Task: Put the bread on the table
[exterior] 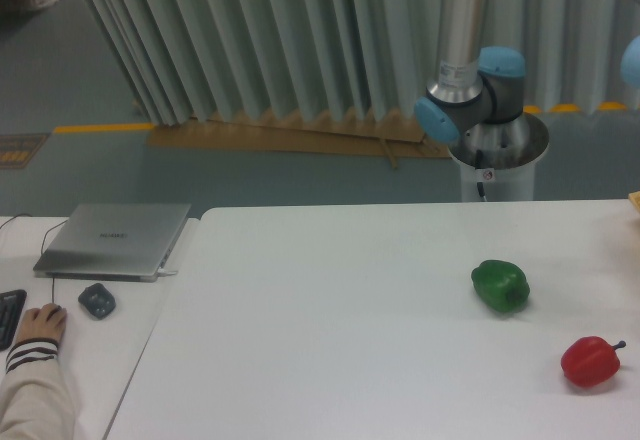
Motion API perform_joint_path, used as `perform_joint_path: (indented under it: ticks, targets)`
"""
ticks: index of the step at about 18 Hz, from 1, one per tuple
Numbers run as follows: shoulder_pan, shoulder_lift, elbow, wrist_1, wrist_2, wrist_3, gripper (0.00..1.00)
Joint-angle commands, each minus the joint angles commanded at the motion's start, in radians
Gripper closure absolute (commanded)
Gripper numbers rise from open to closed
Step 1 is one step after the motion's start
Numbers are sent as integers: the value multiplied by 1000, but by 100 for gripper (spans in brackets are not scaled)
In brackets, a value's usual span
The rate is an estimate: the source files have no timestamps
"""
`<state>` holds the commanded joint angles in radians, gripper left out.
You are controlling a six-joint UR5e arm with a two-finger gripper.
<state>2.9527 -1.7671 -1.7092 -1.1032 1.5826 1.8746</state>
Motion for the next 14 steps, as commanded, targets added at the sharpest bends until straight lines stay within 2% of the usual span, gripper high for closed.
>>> perform_joint_path:
  ticks: [7,10,14]
  targets:
    - [9,1,0,2,0,-5,0]
    - [61,0,8,22,0,-14,0]
    - [158,-9,52,49,-3,-176,0]
